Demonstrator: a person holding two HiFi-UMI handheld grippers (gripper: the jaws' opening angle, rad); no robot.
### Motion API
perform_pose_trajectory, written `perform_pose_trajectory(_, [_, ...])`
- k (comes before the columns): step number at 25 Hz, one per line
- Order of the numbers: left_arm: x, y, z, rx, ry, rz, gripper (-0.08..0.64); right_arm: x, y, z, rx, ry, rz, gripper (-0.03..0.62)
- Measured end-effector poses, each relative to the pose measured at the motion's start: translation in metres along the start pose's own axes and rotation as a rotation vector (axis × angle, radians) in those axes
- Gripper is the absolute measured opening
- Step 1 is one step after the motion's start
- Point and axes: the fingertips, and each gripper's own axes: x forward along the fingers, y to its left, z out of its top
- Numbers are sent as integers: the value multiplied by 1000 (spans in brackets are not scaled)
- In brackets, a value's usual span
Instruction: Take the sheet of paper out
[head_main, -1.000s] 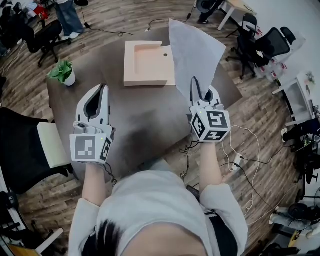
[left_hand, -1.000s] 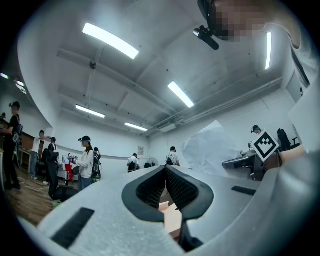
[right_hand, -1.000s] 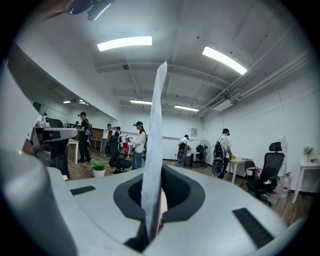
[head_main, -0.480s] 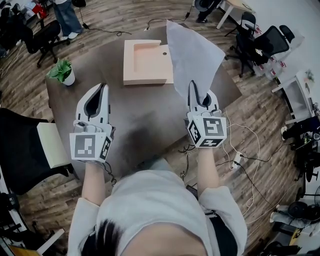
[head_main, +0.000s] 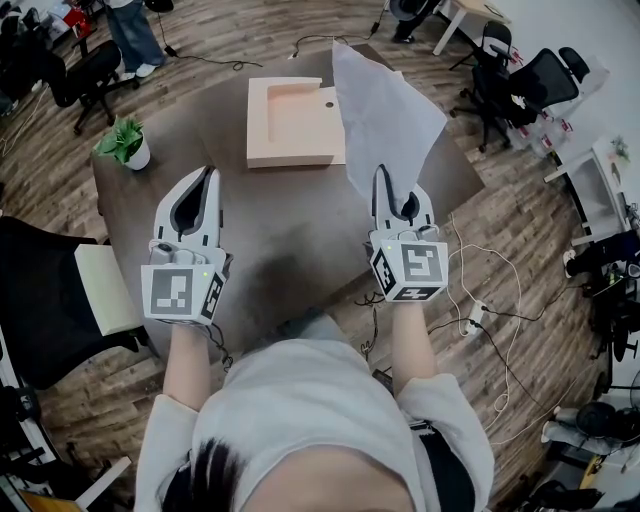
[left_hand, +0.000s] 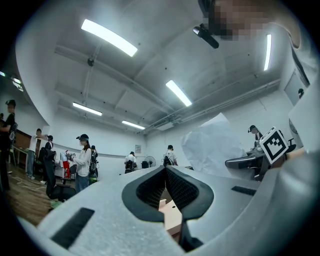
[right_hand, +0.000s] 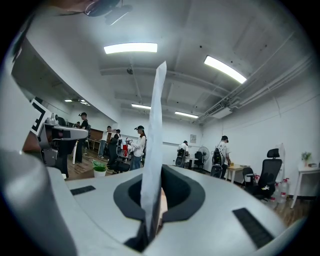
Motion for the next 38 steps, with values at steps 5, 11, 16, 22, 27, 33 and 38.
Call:
perform_pose_trajectory(5, [0, -2, 0, 0, 0, -2, 9, -4, 0, -2, 9, -5, 1, 14])
perform_pose_trajectory(11, [-1, -3, 1, 2, -3, -5, 9, -7, 2, -1, 5, -13, 1, 14])
perform_pose_trajectory(16, [-3, -2, 1, 1, -3, -3, 9, -7, 3, 0, 10, -19, -4, 14])
perform_pose_trajectory(22, [-3, -2, 1, 3, -4, 0, 9, -7, 2, 1, 14, -28, -5, 14])
perform_pose_trajectory(27, [-3, -3, 2, 1, -7, -1, 9, -8, 0, 3, 15, -30, -10, 14])
perform_pose_trajectory(33, [-4, -4, 2, 0, -9, 0, 9, -11, -1, 2, 14, -31, -16, 14])
perform_pose_trajectory(38, [-5, -3, 3, -4, -12, 3, 9, -12, -1, 3, 17, -30, -18, 14])
